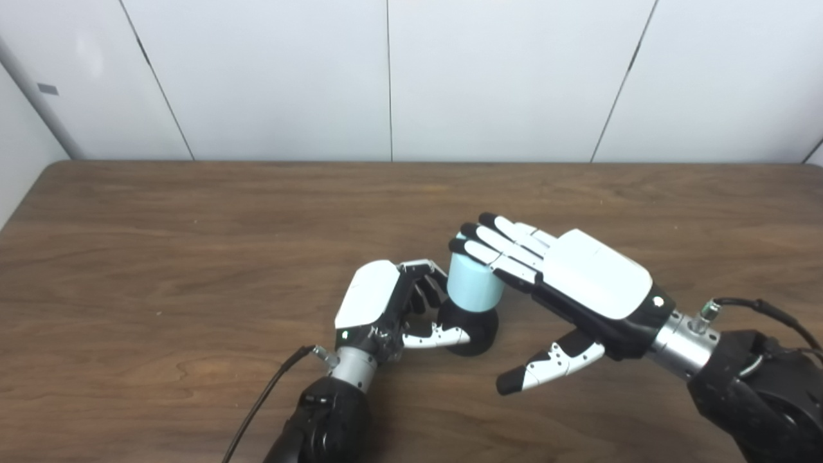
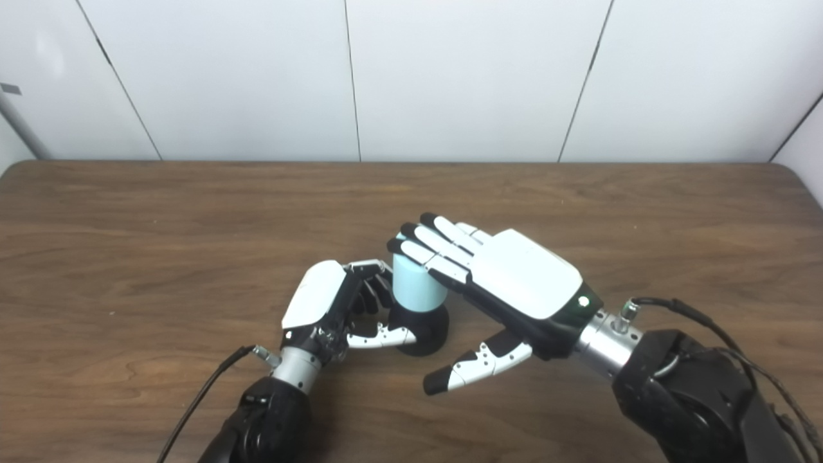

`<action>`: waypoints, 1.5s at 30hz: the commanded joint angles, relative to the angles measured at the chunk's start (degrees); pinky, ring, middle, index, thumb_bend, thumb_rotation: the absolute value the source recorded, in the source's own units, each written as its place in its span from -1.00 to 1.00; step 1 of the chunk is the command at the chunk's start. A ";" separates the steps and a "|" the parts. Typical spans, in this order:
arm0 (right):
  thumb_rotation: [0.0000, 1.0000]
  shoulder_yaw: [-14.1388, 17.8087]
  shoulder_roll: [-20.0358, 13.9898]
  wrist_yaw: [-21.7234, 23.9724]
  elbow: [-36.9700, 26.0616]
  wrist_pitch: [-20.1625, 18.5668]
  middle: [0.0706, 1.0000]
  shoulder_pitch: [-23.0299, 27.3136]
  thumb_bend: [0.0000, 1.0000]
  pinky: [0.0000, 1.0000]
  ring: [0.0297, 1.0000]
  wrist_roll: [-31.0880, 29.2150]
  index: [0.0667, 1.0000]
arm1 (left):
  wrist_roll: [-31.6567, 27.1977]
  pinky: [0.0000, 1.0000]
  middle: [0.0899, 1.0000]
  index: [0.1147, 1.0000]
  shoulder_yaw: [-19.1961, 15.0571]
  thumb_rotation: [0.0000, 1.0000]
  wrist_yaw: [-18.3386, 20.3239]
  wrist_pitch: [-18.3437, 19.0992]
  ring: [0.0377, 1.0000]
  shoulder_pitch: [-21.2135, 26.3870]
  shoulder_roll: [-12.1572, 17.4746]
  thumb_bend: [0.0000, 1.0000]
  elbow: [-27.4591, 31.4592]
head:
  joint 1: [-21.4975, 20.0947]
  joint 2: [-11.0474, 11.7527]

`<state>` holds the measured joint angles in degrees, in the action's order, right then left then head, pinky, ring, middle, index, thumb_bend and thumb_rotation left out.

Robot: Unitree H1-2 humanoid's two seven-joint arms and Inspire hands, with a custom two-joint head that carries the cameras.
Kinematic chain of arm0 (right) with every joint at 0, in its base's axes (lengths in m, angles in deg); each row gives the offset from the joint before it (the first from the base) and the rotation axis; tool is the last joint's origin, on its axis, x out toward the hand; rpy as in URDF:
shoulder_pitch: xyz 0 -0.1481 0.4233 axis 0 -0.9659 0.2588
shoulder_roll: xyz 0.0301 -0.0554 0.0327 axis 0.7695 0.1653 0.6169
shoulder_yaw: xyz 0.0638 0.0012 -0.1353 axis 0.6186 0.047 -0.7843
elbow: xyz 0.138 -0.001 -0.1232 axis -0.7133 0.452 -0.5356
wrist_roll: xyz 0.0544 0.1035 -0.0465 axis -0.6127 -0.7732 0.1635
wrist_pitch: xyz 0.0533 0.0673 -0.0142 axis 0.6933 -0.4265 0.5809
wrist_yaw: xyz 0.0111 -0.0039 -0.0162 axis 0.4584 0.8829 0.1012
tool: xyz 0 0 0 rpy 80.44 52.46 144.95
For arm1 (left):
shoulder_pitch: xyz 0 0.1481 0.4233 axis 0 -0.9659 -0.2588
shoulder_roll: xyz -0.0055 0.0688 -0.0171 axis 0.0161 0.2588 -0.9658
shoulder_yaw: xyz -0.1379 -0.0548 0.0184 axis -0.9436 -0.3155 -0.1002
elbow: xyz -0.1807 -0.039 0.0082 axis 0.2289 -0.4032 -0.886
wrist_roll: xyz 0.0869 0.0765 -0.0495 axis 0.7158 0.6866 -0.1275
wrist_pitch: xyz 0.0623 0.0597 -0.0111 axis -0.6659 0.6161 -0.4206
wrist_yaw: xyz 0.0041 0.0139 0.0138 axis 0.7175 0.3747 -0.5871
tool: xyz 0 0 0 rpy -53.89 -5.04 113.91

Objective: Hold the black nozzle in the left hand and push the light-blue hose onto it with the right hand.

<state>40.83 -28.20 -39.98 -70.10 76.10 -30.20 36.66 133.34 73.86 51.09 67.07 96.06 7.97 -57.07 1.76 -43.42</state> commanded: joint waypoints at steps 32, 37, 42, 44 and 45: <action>1.00 -7.18 -3.94 5.37 1.77 -2.28 0.93 -3.48 0.50 0.83 1.00 0.71 0.87 | 1.22 -0.39 -0.24 -0.07 -0.08 -1.00 3.21 2.75 -0.32 -1.90 0.50 -0.01 -0.68 | 0.45 -0.67; 1.00 -5.85 -3.81 4.10 1.13 -3.22 0.96 -2.89 0.47 0.88 1.00 -1.62 0.89 | 1.16 -0.38 -0.23 -0.07 -0.08 -1.00 3.08 2.42 -0.32 -2.02 0.74 -0.01 -0.80 | 0.31 -0.63; 1.00 -2.83 -2.42 1.24 -0.81 -4.59 1.00 -0.51 0.40 0.85 1.00 -6.03 0.95 | 0.93 -0.40 -0.24 -0.07 -0.17 -1.00 3.42 2.71 -0.31 -2.14 0.76 -0.01 -0.69 | 0.02 -0.44; 1.00 -1.74 -1.44 0.42 -1.77 -5.40 1.00 0.91 0.36 0.89 1.00 -8.05 0.98 | 0.72 -0.39 -0.24 -0.07 -0.23 -1.00 3.58 2.77 -0.32 -2.18 0.74 -0.01 -0.67 | 0.00 -0.32; 1.00 -1.17 -0.96 0.21 -2.31 -6.10 1.00 1.67 0.35 0.88 1.00 -9.24 0.99 | 0.81 -0.39 -0.24 -0.07 -0.16 -1.00 3.61 2.75 -0.32 -2.16 0.79 -0.01 -0.71 | 0.02 -0.29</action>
<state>39.04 -29.39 -40.74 -70.74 70.64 -30.20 29.46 133.34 73.55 52.43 67.16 95.84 7.99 -56.41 1.76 -43.68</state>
